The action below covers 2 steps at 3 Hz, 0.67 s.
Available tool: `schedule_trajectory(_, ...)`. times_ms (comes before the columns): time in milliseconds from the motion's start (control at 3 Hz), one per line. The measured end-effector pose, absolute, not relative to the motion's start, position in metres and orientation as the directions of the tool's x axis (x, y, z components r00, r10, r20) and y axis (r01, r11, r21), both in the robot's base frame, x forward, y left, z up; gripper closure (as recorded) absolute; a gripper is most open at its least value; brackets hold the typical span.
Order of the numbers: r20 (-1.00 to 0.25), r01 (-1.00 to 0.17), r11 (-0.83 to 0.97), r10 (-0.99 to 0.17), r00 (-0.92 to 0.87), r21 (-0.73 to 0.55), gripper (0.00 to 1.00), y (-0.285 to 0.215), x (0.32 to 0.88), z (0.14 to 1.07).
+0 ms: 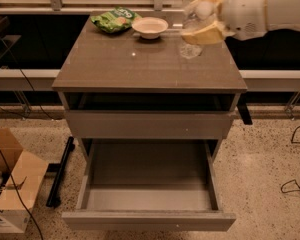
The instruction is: Pick water bottle from middle drawer and place on counter
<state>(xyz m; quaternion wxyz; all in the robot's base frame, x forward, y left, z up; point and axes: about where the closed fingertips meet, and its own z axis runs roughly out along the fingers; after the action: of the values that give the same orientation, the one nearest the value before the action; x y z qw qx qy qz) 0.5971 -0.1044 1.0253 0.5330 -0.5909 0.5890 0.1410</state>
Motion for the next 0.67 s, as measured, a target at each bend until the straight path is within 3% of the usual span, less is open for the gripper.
schedule_trajectory(667,-0.768,-0.823,0.243,-0.558,0.314,-0.513,1.0,-0.04,0.666,0.963)
